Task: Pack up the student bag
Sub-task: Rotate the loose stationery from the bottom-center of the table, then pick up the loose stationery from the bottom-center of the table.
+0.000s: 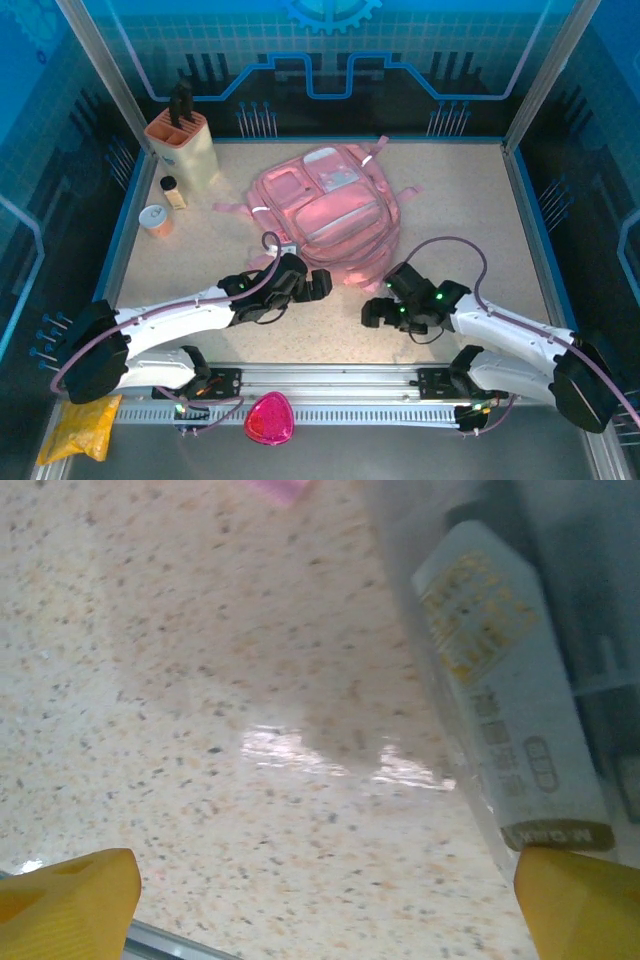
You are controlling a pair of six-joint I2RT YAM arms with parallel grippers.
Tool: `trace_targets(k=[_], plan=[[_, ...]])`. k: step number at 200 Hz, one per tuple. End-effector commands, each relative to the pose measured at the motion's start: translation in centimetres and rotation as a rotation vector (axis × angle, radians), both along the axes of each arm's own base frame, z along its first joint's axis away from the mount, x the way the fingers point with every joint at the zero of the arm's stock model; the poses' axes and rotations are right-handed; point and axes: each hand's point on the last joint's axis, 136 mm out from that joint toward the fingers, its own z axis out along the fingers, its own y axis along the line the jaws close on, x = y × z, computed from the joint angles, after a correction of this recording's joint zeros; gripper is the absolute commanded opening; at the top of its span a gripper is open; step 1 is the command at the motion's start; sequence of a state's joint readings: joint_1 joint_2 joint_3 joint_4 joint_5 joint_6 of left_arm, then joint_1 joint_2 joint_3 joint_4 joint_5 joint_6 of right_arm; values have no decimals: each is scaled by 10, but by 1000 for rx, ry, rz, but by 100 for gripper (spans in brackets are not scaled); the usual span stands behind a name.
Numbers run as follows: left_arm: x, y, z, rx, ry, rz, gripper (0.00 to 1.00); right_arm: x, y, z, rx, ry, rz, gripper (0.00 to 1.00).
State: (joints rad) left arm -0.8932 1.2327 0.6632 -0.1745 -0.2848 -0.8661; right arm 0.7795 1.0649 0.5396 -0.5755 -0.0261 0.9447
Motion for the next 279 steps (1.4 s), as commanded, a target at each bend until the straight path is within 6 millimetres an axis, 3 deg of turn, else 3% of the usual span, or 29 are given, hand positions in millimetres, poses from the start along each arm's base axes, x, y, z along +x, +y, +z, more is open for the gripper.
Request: trace_targets(k=[1,41,84,151,279], plan=[[1,4,10,-21,-20,29,99,10,7,14,-4,-33,-19,99],[-2,4,17,-49,-15,32,99,9,-40,12,-239,-1,15,100],[0,8,26,-27,-53,14,99,7,-64,2,-416,26,58,100],[12,12,22,12,-44,0,99,6,-40,-23,-365,85,111,88],[26,2,6,15,22,-24,99,4,-40,-38,-387,110,113,56]])
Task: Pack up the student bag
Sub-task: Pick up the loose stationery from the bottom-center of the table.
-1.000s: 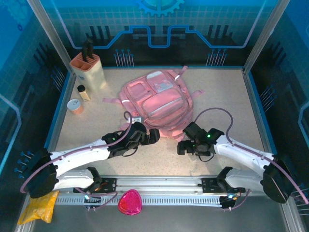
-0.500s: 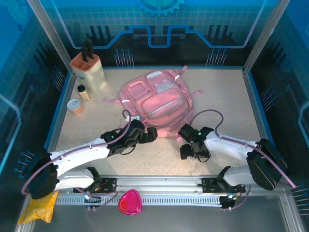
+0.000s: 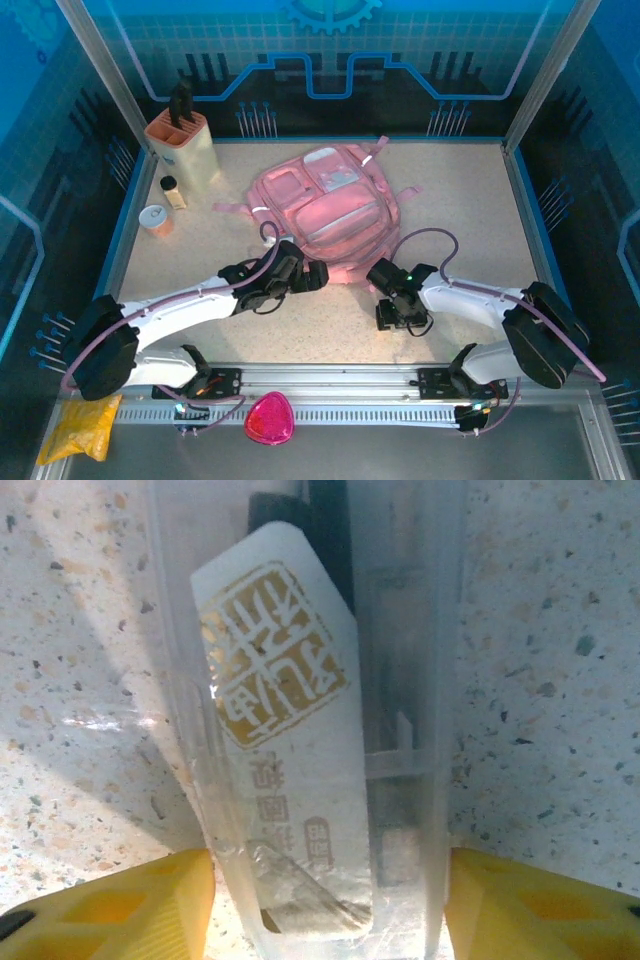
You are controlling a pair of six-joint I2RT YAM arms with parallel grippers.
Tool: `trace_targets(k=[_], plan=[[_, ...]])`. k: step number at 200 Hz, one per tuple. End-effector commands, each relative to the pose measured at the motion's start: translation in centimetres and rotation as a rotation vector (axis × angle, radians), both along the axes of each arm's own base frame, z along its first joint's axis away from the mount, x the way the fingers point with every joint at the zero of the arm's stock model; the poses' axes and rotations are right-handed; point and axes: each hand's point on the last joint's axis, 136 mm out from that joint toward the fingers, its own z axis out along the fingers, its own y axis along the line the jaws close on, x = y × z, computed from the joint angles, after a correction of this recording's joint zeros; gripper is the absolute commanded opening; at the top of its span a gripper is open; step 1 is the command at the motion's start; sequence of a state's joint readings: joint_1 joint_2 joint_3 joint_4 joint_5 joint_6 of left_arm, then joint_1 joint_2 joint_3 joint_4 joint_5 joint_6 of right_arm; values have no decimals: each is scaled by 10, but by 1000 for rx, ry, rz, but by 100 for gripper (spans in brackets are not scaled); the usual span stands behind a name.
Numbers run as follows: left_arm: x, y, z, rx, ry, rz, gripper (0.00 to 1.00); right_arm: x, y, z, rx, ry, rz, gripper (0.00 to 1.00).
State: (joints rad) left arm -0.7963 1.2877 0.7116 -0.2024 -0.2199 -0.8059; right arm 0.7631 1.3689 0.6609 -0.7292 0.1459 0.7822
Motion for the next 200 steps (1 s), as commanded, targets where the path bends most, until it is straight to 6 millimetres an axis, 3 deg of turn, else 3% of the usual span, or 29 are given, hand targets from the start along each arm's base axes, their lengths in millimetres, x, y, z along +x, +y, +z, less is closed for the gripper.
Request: trace_targets(k=[1,42,85,108,135,176,200], plan=[[6,-9,10,-13,-12,-33,99,-4,-1,-5,-14,17,3,56],[9,-10,17,5,-30,-52,99,-1,-1,0,6,-1,10,51],[28,-5,50,142,-161,-140,99,-1,-8,14,62,-33,-10,46],[43,-1,67,277,-245,-212,99,1,-16,29,96,-69,-41,46],[62,-11,80,407,-345,-322,99,10,-12,52,195,-126,-41,46],[80,-41,74,486,-399,-484,99,26,-10,82,252,-165,-13,45],[94,-48,63,586,-371,-519,99,36,-4,92,279,-185,4,46]])
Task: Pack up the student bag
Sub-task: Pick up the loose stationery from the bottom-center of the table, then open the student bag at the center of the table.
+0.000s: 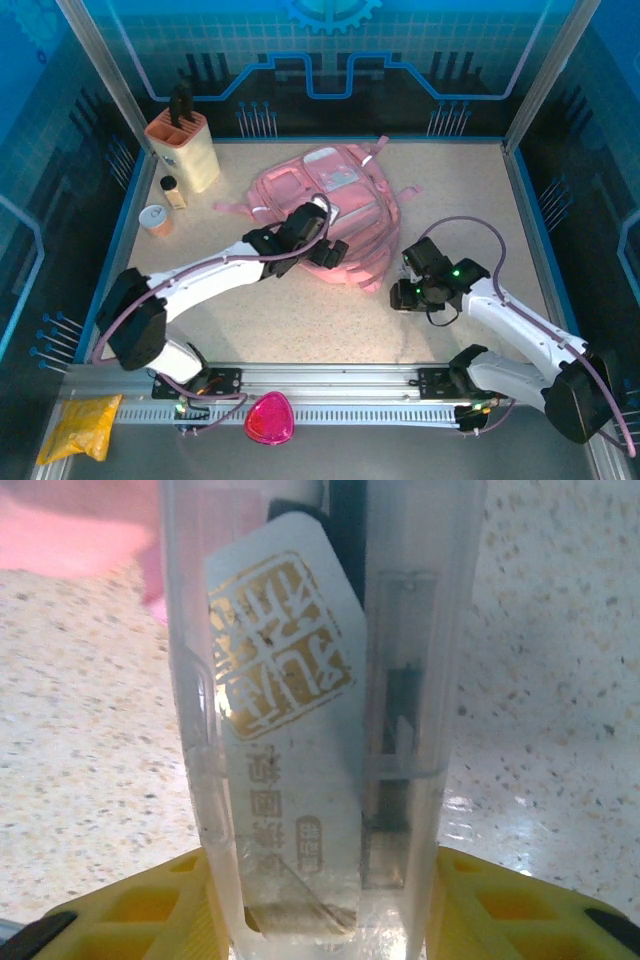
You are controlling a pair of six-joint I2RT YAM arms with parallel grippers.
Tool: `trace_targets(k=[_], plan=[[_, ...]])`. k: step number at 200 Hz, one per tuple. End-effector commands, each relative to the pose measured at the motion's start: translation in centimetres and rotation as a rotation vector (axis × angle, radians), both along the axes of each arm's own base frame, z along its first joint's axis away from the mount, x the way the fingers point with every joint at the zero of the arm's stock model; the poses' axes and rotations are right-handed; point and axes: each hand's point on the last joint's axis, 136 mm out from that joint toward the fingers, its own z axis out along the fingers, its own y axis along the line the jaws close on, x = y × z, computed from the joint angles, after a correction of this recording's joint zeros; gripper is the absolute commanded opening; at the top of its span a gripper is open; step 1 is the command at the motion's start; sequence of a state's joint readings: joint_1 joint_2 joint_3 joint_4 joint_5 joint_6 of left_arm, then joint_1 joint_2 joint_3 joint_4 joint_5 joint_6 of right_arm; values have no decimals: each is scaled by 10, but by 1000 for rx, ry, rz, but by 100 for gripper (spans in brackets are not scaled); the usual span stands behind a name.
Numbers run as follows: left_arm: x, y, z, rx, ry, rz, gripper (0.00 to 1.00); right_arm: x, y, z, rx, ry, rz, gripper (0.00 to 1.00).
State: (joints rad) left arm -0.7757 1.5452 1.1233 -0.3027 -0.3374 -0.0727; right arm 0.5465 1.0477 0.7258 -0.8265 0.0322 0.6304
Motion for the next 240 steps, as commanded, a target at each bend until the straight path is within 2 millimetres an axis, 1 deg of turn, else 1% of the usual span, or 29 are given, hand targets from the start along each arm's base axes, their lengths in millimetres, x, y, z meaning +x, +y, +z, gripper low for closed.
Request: trace_targets(k=[1,2,17,52,74,85,108,120,140,169,196,228,240], plan=[[16,-8,4,127,-50,-70,99,7,7,15,35,-13,49,46],[17,-9,1,134,-45,-74,99,8,8,15,36,-14,50,46],[22,-17,-12,191,-35,-111,97,14,13,19,66,-32,59,46],[36,-32,-34,301,-40,-167,96,23,17,22,87,-45,60,46],[49,-28,-38,371,-75,-131,92,26,19,23,101,-52,58,46],[54,-25,-41,383,-80,-124,89,27,20,24,106,-55,59,46],[62,-17,-36,357,-72,-76,81,29,20,26,108,-62,66,46],[62,-17,-32,321,-63,-76,76,30,20,26,106,-63,68,46],[61,-16,-27,308,-70,-77,72,32,21,27,112,-61,70,46],[64,-7,-22,280,-62,-59,71,32,25,32,142,-73,73,46],[66,1,-17,261,-58,-40,70,33,27,31,151,-75,75,46],[63,-1,-11,163,-32,-55,70,37,30,32,164,-85,77,46],[62,-2,-13,121,-8,-54,71,39,33,33,176,-88,82,46]])
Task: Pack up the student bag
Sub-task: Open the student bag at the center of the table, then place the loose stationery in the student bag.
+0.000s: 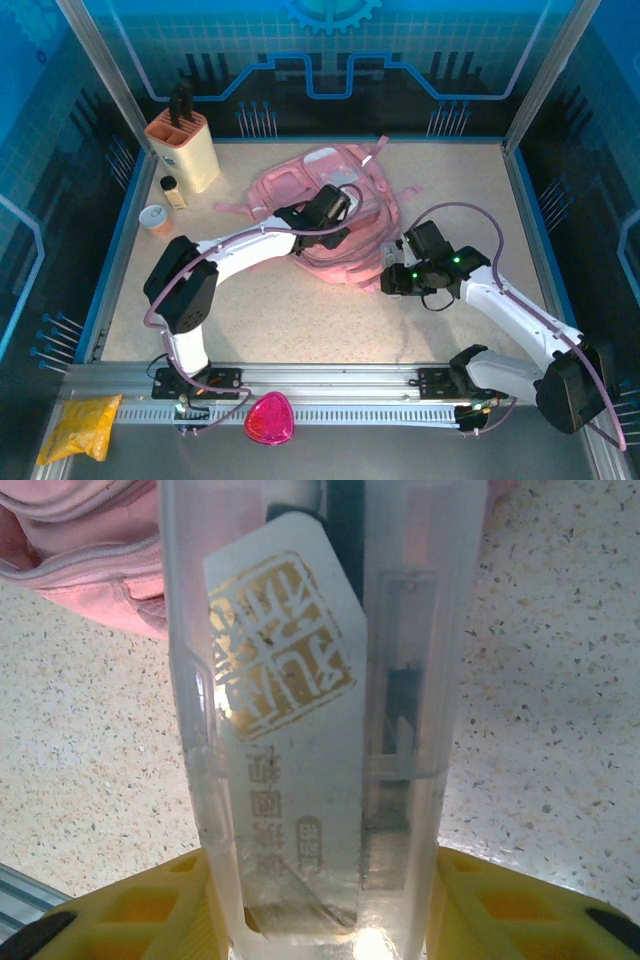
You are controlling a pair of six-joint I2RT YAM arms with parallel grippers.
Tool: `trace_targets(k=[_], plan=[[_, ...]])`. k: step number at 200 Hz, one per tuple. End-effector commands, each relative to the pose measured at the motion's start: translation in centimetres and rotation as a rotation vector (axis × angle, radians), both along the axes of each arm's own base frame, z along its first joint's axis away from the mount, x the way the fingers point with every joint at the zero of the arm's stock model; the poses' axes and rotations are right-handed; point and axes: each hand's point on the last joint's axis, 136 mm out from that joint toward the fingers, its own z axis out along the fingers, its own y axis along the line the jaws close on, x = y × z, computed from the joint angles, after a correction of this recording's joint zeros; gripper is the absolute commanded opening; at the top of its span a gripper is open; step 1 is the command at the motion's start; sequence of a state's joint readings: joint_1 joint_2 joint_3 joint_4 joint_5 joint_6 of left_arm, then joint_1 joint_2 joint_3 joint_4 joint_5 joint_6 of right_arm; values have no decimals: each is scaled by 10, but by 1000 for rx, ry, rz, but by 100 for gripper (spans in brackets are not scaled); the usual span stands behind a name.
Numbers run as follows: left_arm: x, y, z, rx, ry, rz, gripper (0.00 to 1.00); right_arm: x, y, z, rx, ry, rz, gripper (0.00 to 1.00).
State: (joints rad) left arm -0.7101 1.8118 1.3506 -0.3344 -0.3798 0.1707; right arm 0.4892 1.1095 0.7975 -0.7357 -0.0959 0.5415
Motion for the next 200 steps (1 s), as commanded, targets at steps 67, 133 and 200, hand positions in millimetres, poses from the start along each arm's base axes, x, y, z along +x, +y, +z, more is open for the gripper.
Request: trace_targets(k=[67,133,200], plan=[[-1,-13,19,-251,77,65,13,44,28,22,107,-58,15,46],[-25,-60,60,-573,171,130,0,102,29,28,173,-63,-47,48],[-37,-101,75,-936,330,279,0,132,18,19,151,-36,-145,48]])
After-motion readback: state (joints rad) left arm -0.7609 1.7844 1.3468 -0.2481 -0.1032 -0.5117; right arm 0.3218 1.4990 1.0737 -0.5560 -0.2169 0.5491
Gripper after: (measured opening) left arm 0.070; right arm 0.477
